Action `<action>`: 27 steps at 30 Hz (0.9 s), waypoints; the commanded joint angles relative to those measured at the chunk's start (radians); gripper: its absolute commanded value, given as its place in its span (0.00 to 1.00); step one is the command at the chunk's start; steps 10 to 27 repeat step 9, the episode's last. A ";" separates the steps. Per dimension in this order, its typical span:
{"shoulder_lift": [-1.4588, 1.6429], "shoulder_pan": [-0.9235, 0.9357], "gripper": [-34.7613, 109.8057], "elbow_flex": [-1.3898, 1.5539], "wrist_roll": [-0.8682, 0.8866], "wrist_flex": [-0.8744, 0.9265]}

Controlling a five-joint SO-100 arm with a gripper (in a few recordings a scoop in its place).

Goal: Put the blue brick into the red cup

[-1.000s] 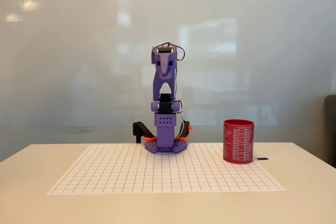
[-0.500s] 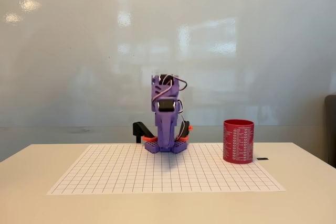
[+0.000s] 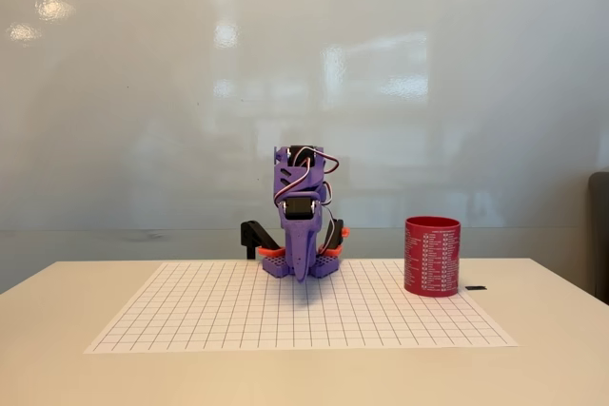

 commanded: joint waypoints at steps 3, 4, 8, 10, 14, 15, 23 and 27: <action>0.000 -0.008 0.24 -0.012 0.009 -0.012; 0.000 -0.008 0.24 -0.012 0.009 -0.012; 0.000 -0.008 0.24 -0.012 0.006 -0.012; 0.000 -0.008 0.24 -0.012 0.005 -0.012; 0.000 -0.008 0.24 -0.012 0.005 -0.012; 0.000 -0.008 0.24 -0.012 0.005 -0.012; 0.000 -0.008 0.24 -0.012 0.005 -0.012; 0.000 -0.008 0.24 -0.012 0.005 -0.012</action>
